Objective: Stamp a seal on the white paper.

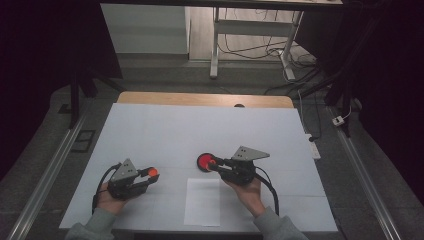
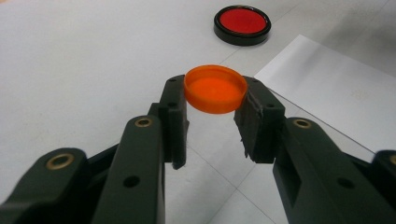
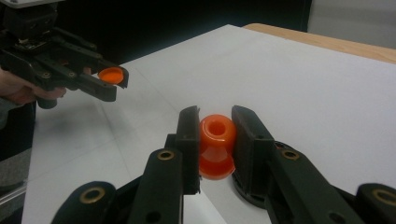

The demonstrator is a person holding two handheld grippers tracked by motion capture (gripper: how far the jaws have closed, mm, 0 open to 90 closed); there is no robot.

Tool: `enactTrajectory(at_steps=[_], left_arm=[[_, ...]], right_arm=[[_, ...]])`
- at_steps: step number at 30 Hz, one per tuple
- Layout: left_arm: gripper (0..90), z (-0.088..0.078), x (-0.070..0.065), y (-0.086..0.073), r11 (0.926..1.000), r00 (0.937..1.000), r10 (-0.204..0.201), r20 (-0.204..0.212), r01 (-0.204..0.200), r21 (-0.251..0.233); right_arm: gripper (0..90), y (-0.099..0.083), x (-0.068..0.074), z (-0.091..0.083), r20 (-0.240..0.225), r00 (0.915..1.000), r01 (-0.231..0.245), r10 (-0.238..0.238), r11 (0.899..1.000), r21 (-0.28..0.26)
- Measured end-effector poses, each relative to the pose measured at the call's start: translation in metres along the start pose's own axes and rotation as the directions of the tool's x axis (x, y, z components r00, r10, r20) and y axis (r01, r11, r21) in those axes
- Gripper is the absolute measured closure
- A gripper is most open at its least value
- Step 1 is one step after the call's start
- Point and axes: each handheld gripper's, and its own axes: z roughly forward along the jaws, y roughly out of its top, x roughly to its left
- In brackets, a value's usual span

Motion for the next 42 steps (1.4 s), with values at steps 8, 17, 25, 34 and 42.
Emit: enactTrajectory(at_steps=[8,17,25,34,42], left_arm=[[64.1,0.0,0.0,0.0,1.0,1.0,0.001,0.0,-0.001,0.001],[64.2,0.0,0.0,0.0,1.0,1.0,0.001,0.0,-0.001,0.001],[64.2,0.0,0.001,0.0,1.0,1.0,0.001,0.001,-0.001,0.003],[64.1,-0.001,0.001,0.0,1.0,1.0,-0.003,0.001,0.003,-0.001],[64.2,0.0,0.001,0.0,1.0,1.0,-0.002,0.001,0.002,0.002]], right_arm=[[72.7,-0.004,0.003,-0.003,-0.008,0.9999,0.008,-0.008,1.0,0.011],[72.7,-0.006,0.008,-0.008,-0.022,0.9996,0.019,-0.018,1.0,0.018],[72.6,-0.01,0.016,-0.004,-0.047,0.9985,0.031,-0.029,0.999,0.036],[72.7,-0.015,0.022,0.0,-0.066,0.9973,0.036,-0.032,0.998,0.061],[72.6,-0.023,0.029,-0.002,-0.085,0.9956,0.045,-0.038,0.995,0.091]])
